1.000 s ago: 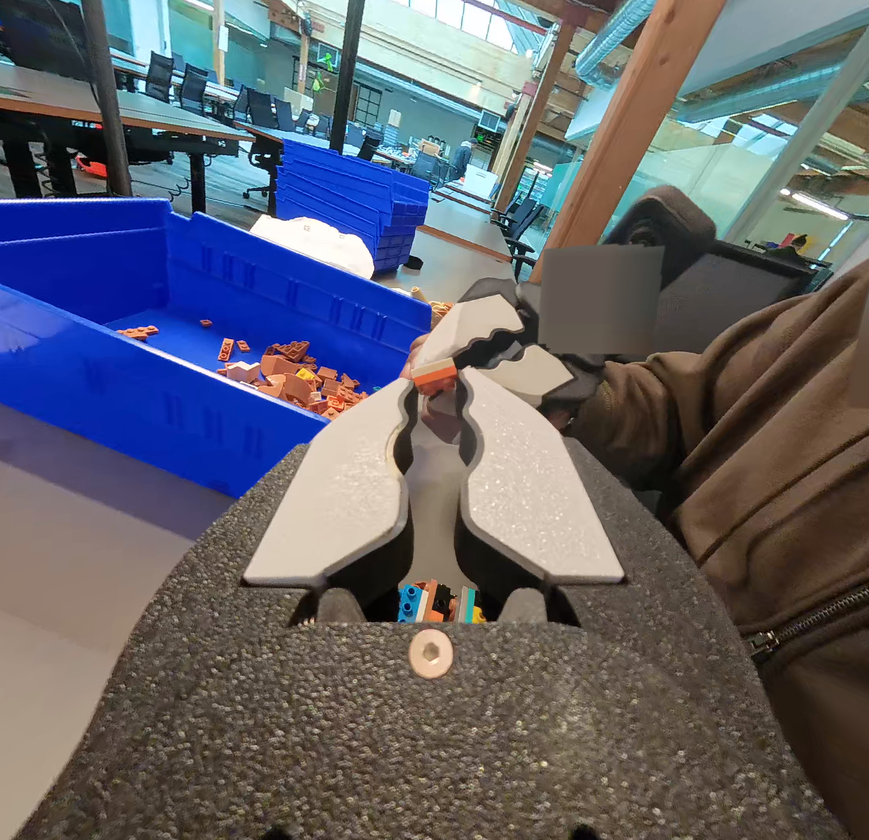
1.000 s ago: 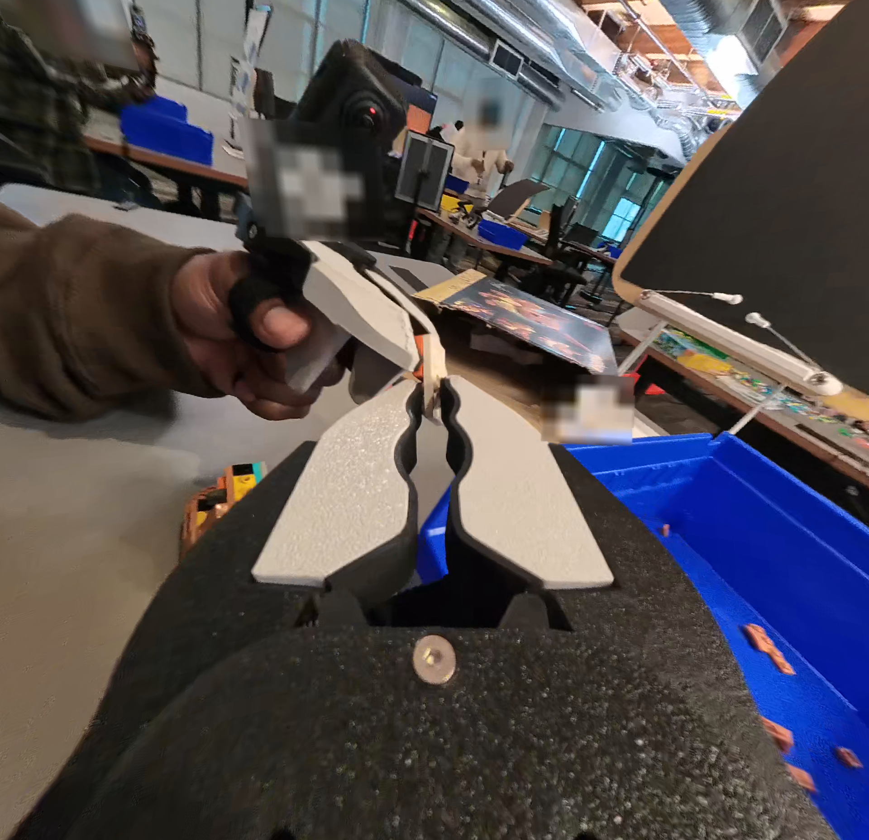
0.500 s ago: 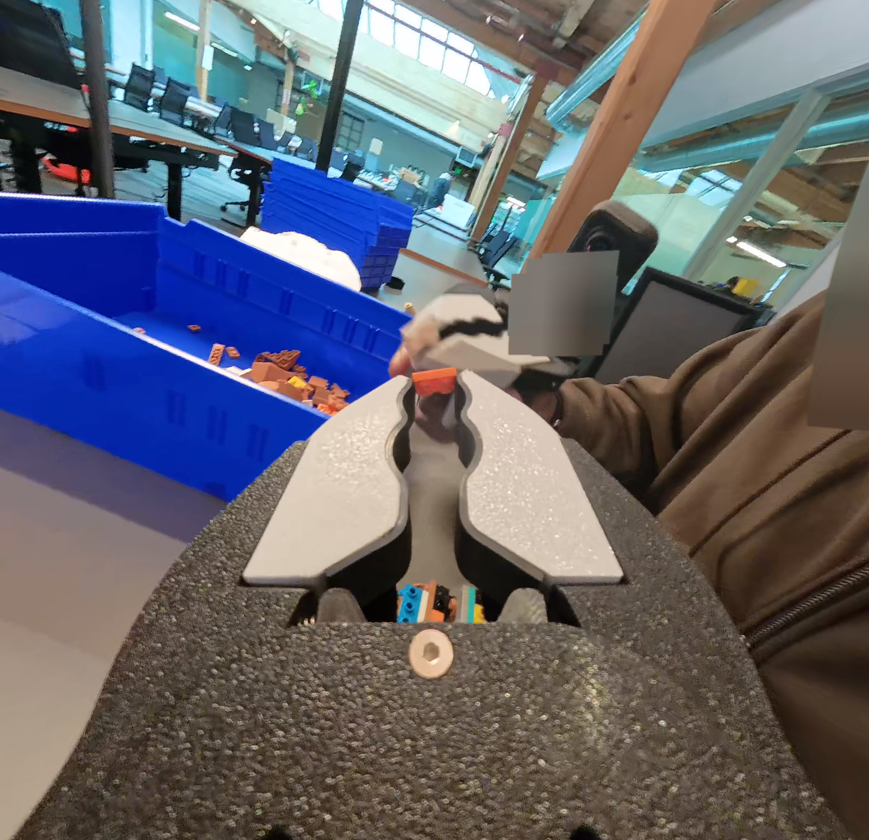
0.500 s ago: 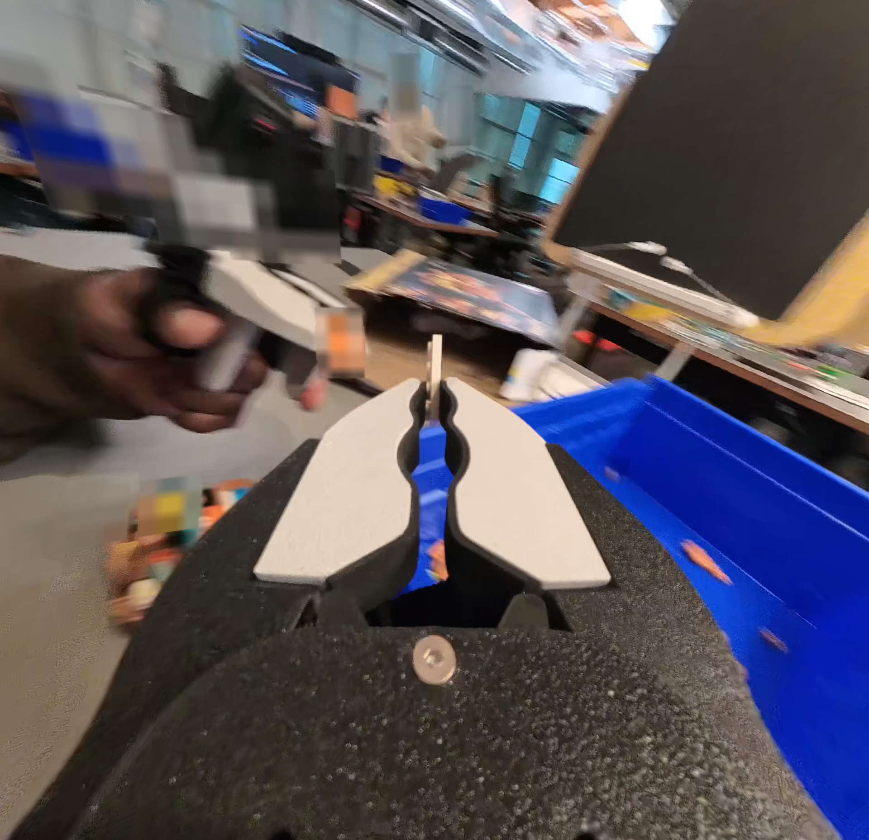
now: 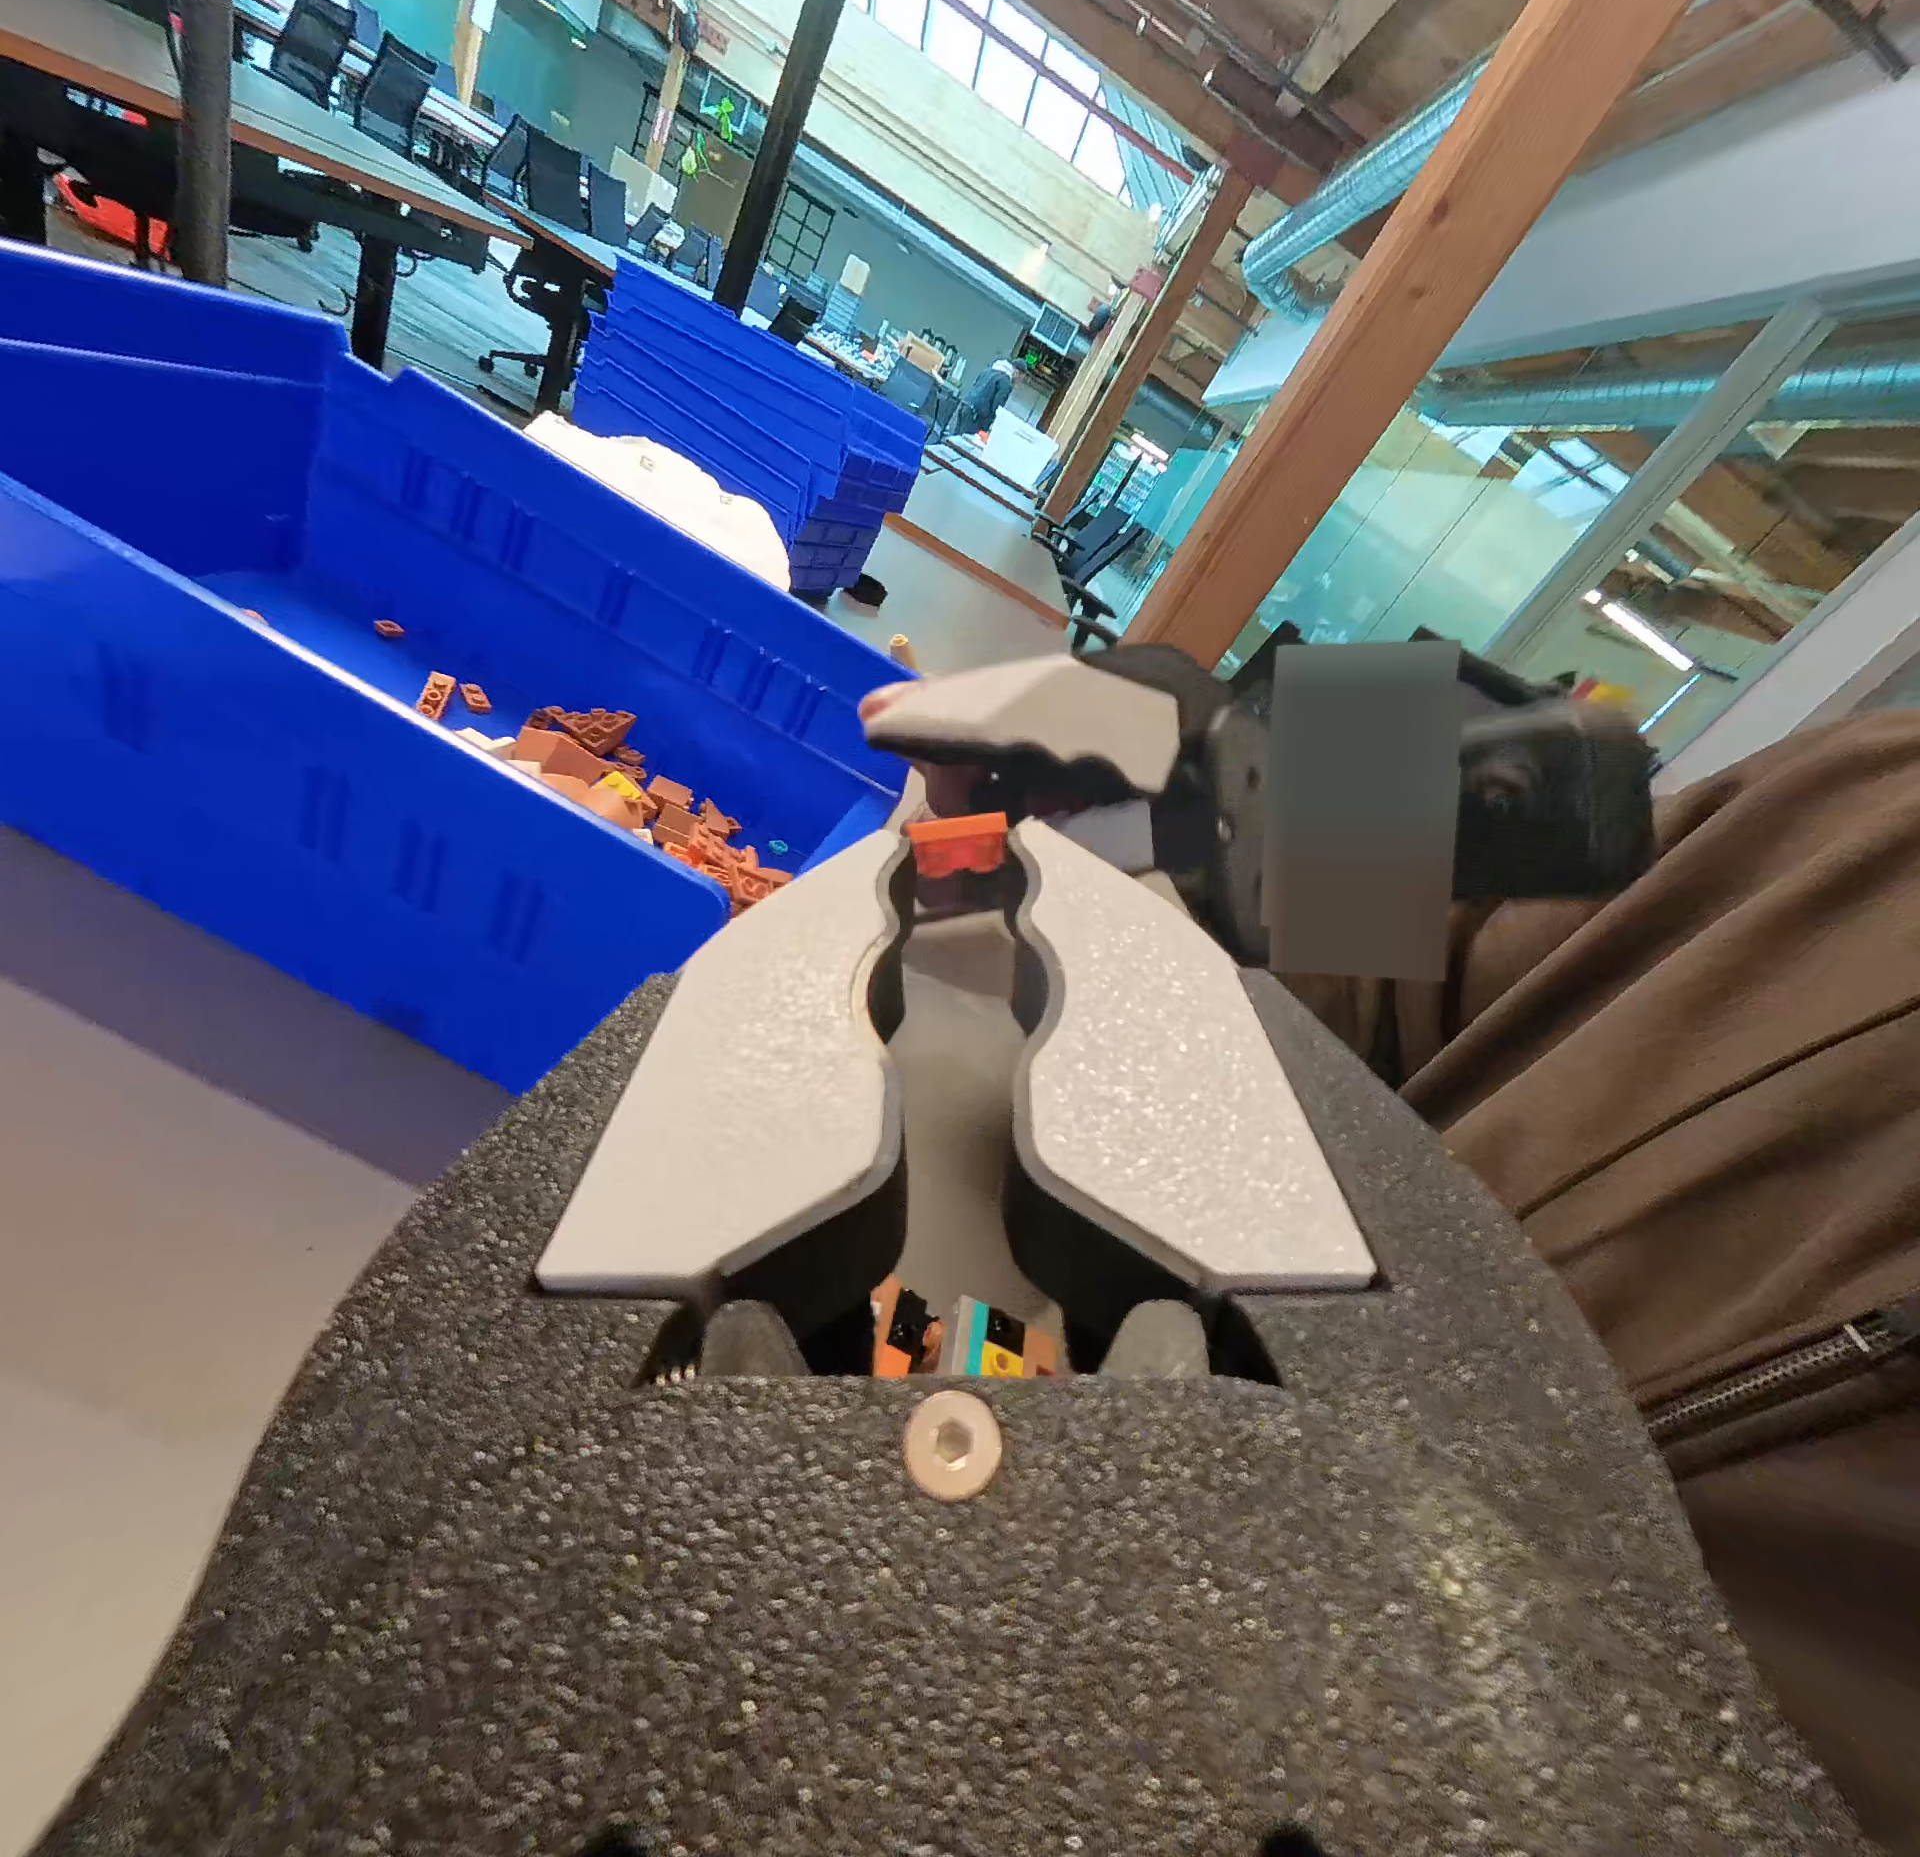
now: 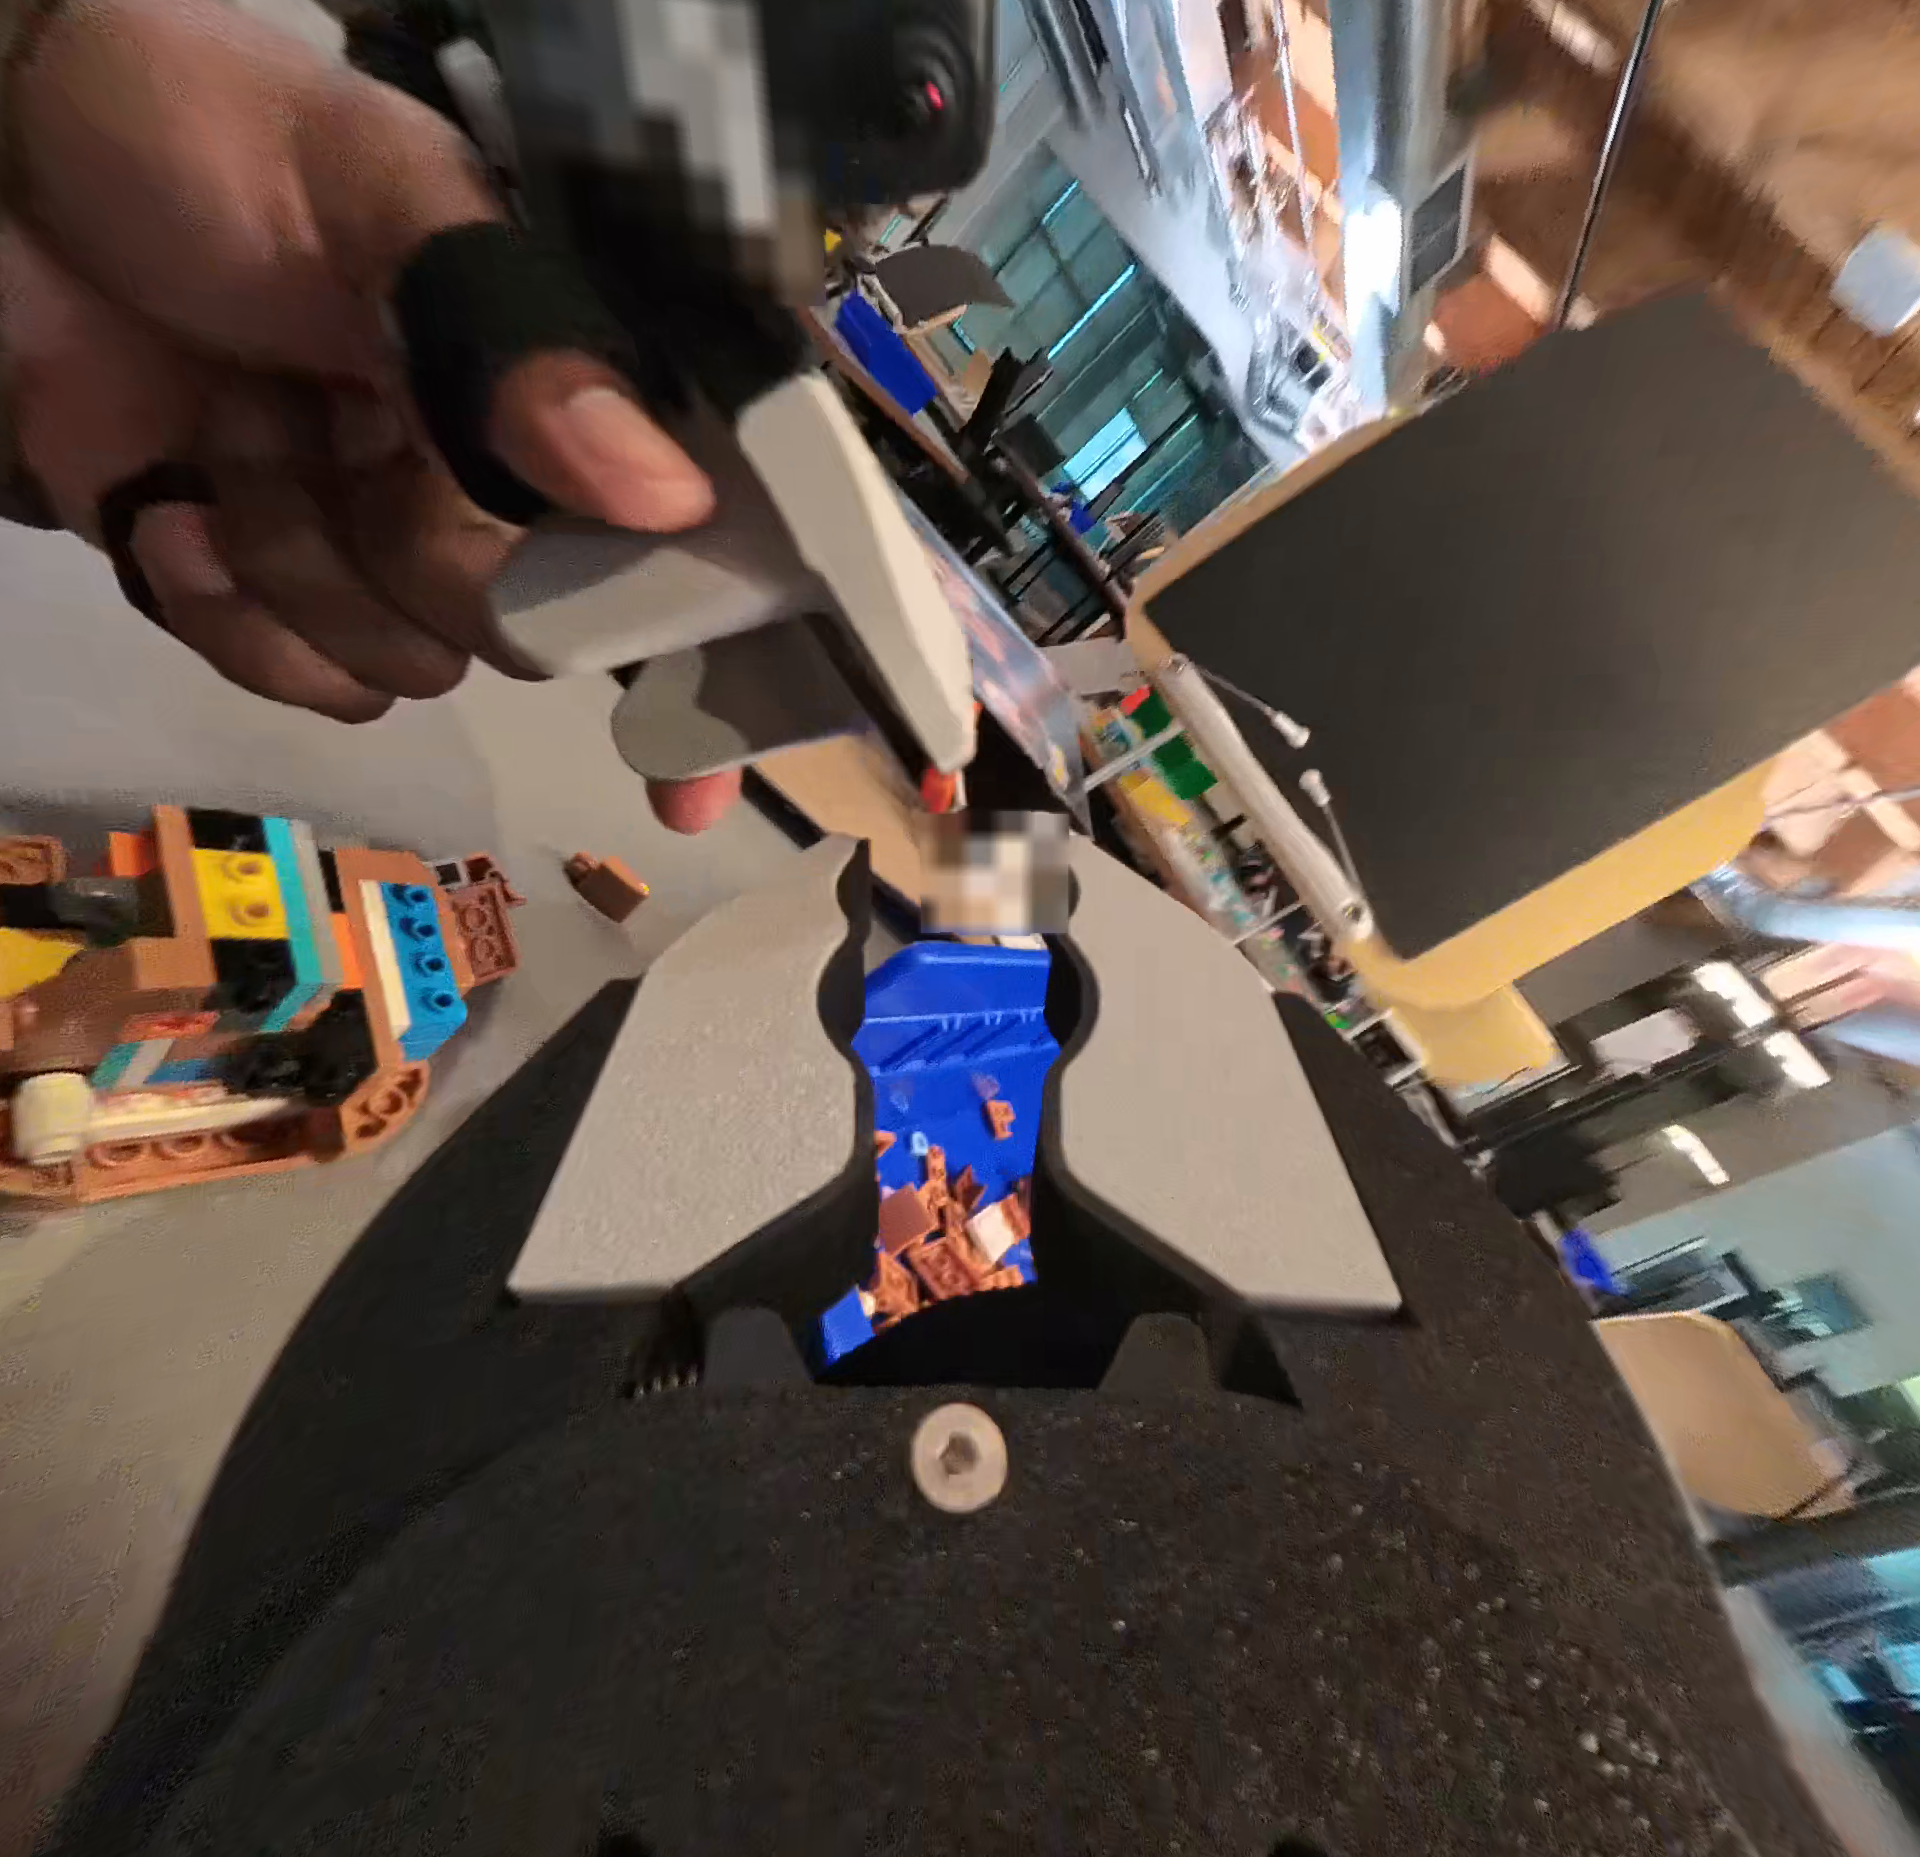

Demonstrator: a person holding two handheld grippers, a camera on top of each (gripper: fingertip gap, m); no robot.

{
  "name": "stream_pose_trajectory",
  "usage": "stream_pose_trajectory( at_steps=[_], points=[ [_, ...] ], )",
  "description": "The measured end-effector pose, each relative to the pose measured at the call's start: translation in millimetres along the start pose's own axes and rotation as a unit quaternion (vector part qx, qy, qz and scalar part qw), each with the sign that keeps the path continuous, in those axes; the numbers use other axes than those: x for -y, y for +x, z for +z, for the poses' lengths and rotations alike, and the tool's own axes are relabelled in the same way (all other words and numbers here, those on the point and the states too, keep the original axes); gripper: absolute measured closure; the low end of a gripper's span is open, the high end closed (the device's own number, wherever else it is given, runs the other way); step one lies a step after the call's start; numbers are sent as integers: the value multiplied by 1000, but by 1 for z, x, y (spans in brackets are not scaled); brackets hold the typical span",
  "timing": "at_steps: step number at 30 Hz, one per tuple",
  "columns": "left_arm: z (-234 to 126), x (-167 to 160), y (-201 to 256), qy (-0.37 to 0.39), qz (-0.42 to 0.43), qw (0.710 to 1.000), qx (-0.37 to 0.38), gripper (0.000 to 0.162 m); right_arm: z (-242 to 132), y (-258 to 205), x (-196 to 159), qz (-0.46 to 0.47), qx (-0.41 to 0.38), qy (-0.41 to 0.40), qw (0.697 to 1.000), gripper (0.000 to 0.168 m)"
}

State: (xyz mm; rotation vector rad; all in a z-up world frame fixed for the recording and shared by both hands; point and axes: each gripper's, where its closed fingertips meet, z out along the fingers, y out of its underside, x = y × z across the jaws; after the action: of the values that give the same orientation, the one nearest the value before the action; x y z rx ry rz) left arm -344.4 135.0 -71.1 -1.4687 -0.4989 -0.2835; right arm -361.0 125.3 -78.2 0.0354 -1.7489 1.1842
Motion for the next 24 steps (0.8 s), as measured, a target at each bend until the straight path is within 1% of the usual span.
stream_pose_trajectory(
  at_steps=[2, 3, 4, 7, 9, 12, 15, 17, 20, 22, 24],
  points=[
    [2, -1, 2, 7, -16, 1000, -9, 146, 0, -4, 5, -21, -12, 6, 1000, 145],
    [3, -2, 2, 8, -22, 1000, -13, 146, 0, -6, 6, -23, -16, 8, 1000, 150],
    [5, -4, 3, 5, -25, 1000, -16, 146, -1, -6, 9, -25, -23, 15, 999, 158],
    [7, -2, 6, 16, -29, 999, -23, 146, -3, -3, 11, -14, -28, 27, 999, 162],
    [7, 0, 6, 21, -23, 999, -15, 145, -3, 0, 10, 18, -23, 27, 999, 164],
    [9, 1, 6, 19, -13, 1000, -9, 135, -2, 2, 7, 44, -17, 22, 999, 164],
    [9, 1, 6, 23, -15, 1000, -10, 137, -2, 2, 7, 41, -19, 23, 999, 164],
    [8, 1, 4, 28, -22, 999, -5, 142, -2, 2, 7, 27, -31, 18, 999, 164],
    [3, 8, -10, 58, -28, 997, 35, 141, -1, 8, -2, 11, -57, -8, 998, 164],
    [-1, 11, -15, 67, -24, 996, 52, 147, -1, 12, -6, 30, -61, -15, 998, 164],
    [-6, 15, -19, 80, -23, 994, 64, 146, -2, 19, -12, 63, -65, -23, 996, 164]
  ],
)
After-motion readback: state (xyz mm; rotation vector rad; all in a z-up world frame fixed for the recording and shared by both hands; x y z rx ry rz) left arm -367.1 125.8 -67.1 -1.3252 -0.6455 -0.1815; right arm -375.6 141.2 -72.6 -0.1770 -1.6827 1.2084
